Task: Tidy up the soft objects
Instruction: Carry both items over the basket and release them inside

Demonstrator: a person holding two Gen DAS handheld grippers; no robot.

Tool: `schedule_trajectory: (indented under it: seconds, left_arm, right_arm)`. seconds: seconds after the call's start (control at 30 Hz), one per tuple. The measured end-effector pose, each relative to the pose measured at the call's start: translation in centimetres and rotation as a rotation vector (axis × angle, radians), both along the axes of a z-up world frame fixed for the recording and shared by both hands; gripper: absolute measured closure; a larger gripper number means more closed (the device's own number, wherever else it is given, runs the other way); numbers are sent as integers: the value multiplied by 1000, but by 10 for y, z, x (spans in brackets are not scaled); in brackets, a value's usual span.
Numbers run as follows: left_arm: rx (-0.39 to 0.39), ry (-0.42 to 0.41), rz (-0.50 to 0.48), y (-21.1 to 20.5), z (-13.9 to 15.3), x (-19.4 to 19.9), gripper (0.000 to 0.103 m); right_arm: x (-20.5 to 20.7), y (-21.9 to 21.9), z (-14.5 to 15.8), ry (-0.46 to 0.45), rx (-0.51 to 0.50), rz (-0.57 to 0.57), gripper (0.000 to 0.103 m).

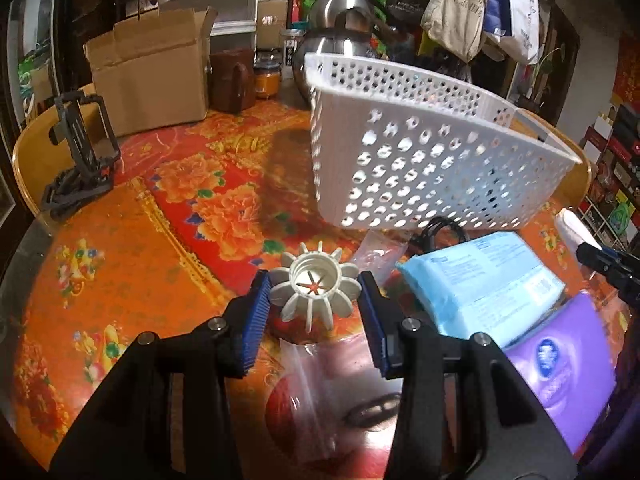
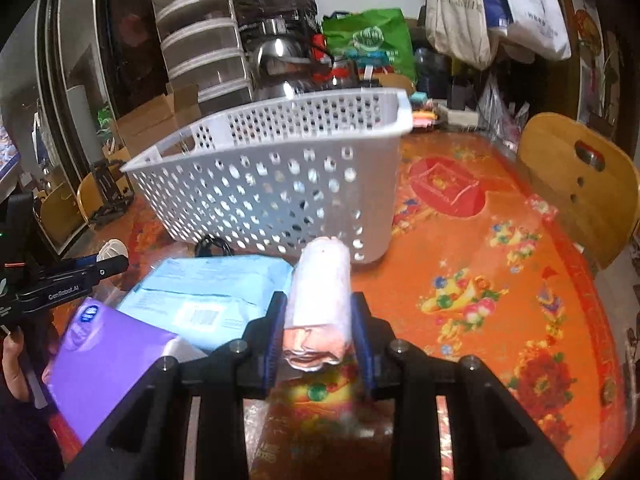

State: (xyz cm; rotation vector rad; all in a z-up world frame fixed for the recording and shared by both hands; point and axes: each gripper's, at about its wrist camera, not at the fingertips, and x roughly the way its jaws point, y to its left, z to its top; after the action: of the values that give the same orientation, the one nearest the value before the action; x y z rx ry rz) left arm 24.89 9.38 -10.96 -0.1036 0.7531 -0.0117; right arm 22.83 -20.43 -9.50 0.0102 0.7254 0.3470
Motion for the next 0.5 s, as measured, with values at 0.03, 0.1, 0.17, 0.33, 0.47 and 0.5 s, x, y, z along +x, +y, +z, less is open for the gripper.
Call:
schedule_trajectory:
  seconds: [0.03, 0.1, 0.17, 0.33, 0.47, 0.5]
  left_arm:
    - [0, -7, -1, 0, 5, -2, 62]
    - [7, -26, 1, 1, 20, -6, 62]
    - [8, -54, -2, 0, 39, -10, 62]
    - [-4, -125, -28, 0, 89, -8, 62]
    - [-6, -140, -39, 0, 117, 13, 62]
    - [-9, -142, -44, -1, 123, 21, 62]
  right_arm:
    - [-5, -2, 8, -16, 0, 1, 73]
    - [-13, -5, 22, -34, 20, 10, 73]
    - [-18, -8, 35, -44, 59, 34, 73]
    - [-26, -9, 78, -122, 75, 50, 73]
    - [-15, -4, 106, -160, 58, 56, 73]
    - [-10, -1, 111, -168, 42, 60, 73]
